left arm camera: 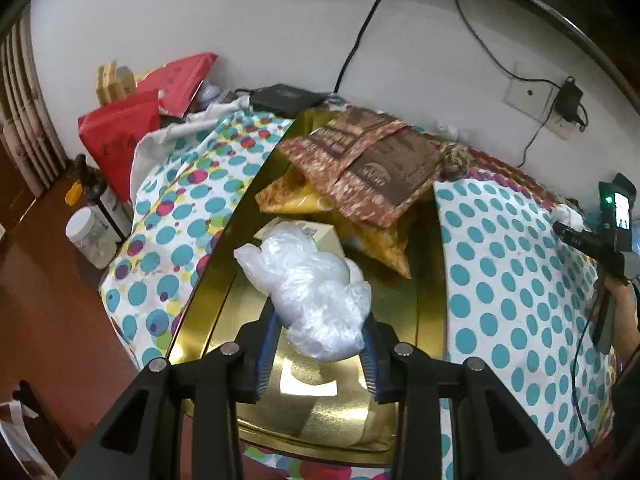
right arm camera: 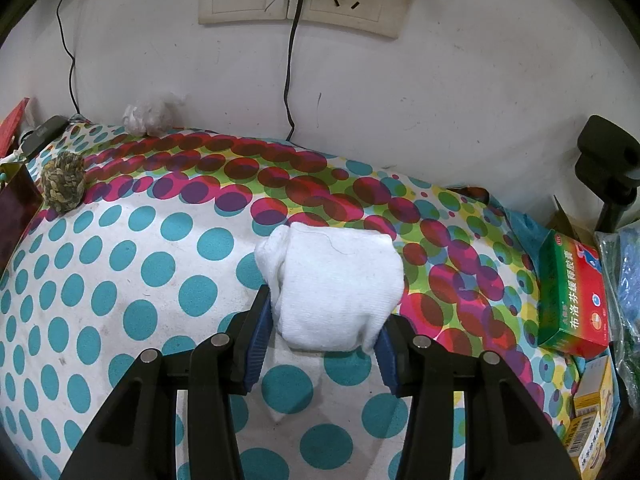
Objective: Organize objects
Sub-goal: 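Lower the plastic bag into the gold tray and open the left gripper, then carry the rolled white sock toward the gold tray with the right gripper, then lower the white sock into the gold tray and open the right gripper, then reach to the braided rope ball on the bed and grasp it with the left gripper, then grasp the crumpled clear plastic bag with the right gripper while the left holds the rope ball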
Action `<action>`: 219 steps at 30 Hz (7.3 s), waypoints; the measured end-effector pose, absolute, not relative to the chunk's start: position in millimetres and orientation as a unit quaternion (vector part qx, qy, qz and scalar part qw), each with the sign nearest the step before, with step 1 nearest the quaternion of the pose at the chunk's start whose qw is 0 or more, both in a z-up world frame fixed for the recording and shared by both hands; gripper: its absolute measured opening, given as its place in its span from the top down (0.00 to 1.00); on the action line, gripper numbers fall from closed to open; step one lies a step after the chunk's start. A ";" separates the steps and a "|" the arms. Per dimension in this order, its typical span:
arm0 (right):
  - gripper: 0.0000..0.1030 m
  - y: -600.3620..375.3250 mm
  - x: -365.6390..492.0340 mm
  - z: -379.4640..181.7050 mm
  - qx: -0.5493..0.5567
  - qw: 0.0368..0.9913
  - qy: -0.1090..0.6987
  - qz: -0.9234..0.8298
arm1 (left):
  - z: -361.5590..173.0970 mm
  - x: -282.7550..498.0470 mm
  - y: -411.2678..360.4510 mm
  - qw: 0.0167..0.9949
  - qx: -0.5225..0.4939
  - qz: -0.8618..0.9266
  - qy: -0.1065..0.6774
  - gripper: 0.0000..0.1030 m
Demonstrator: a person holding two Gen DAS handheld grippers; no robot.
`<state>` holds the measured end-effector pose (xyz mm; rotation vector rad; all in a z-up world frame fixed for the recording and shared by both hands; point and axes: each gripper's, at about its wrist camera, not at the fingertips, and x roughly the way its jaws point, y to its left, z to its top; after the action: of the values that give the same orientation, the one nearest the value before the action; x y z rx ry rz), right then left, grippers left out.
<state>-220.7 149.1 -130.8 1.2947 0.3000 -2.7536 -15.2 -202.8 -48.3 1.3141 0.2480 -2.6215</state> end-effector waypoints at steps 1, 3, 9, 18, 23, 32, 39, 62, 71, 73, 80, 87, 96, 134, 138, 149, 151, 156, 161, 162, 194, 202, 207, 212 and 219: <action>0.57 149.3 -221.0 -131.0 0.423 0.042 0.098 -0.900 | -51.2 -16.6 -204.4 0.097 0.449 -0.884 0.088 0.65; 0.57 149.5 -221.2 -131.1 0.423 0.042 0.098 -0.900 | -56.5 -18.0 -207.2 0.101 0.454 -0.880 0.092 0.65; 0.57 149.4 -221.5 -131.4 0.424 0.042 0.096 -0.900 | -63.6 -20.5 -213.3 0.107 0.459 -0.877 0.097 0.63; 0.57 149.1 -221.9 -131.8 0.422 0.040 0.101 -0.900 | -65.2 -20.6 -222.1 0.106 0.462 -0.873 0.114 0.62; 0.57 149.2 -221.8 -132.2 0.422 0.039 0.103 -0.900 | -64.4 -17.3 -223.5 0.107 0.466 -0.869 0.123 0.62; 0.56 149.4 -222.0 -132.9 0.421 0.038 0.107 -0.900 | -64.1 -9.4 -221.7 0.098 0.479 -0.865 0.118 0.60; 0.56 149.3 -221.8 -133.0 0.420 0.036 0.110 -0.900 | -65.6 -6.7 -224.3 0.096 0.481 -0.861 0.132 0.60; 0.55 150.4 -222.0 -133.8 0.419 0.031 0.113 -0.900 | -44.4 16.4 -231.7 0.104 0.468 -0.866 0.140 0.49; 0.58 142.6 -218.6 -132.7 0.412 0.023 0.139 -0.900 | -32.9 25.3 -227.9 0.107 0.438 -0.887 0.103 0.49; 0.59 141.6 -218.8 -132.3 0.411 0.023 0.143 -0.900 | -31.8 27.2 -223.2 0.109 0.433 -0.891 0.083 0.49; 0.64 144.4 -218.3 -126.3 0.414 0.037 0.124 -0.901 | -25.4 34.6 -211.7 0.097 0.417 -0.902 0.046 0.49; 0.64 121.6 -186.4 -62.2 0.371 0.100 0.100 -0.918 | -19.3 46.1 -220.9 0.090 0.398 -0.910 0.071 0.49; 0.63 -0.9 -93.0 -9.9 0.346 0.294 0.127 -0.882 | -13.9 60.6 -240.5 0.092 0.386 -0.912 0.109 0.49; 0.23 -42.5 -41.4 -37.9 0.373 0.391 0.038 -0.841 | -1.6 25.8 -210.9 0.047 0.384 -0.918 0.088 0.49; 0.23 9.5 -63.1 -38.5 0.373 0.336 0.021 -0.864 | 8.0 -5.3 -159.7 -0.010 0.378 -0.924 0.056 0.44; 0.23 137.7 -106.2 -68.4 0.388 0.254 -0.050 -0.884 | -23.4 -145.3 -47.4 -0.107 0.368 -0.922 0.053 0.44; 0.23 147.8 -111.3 -73.3 0.385 0.252 -0.044 -0.887 | -36.3 -171.0 -45.2 -0.097 0.375 -0.920 0.065 0.44; 0.23 162.5 -121.9 -86.6 0.396 0.270 -0.047 -0.876 | -63.7 -216.9 -41.2 -0.049 0.394 -0.916 0.058 0.44; 0.23 156.8 -139.3 -96.8 0.407 0.279 -0.059 -0.868 | -89.6 -245.4 -41.5 -0.016 0.402 -0.914 0.051 0.44; 0.23 154.4 -142.1 -97.1 0.406 0.280 -0.058 -0.868 | -92.4 -248.6 -40.0 -0.013 0.401 -0.915 0.045 0.44; 0.23 94.9 -249.0 -92.9 0.425 0.209 -0.008 -0.881 | -105.1 -275.3 -53.6 0.124 0.375 -0.918 0.037 0.43; 0.23 82.0 -282.5 -105.2 0.442 0.183 -0.035 -0.878 | -122.4 -291.1 -59.5 0.093 0.411 -0.905 0.053 0.35; 0.23 70.4 -295.0 -107.4 0.437 0.172 -0.012 -0.883 | -124.1 -294.0 -71.2 0.056 0.411 -0.905 0.093 0.35; 0.23 62.2 -306.3 -111.4 0.438 0.166 0.004 -0.883 | -114.7 -287.7 -66.7 0.067 0.385 -0.919 0.062 0.47; 0.23 44.4 -327.7 -107.9 0.435 0.186 -0.009 -0.881 | -93.9 -274.4 -74.7 0.075 0.355 -0.929 0.067 0.48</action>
<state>-327.7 44.4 -107.9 1.2242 -0.0251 -2.4825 -274.4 -74.7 -93.9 1.0654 0.2003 -2.7887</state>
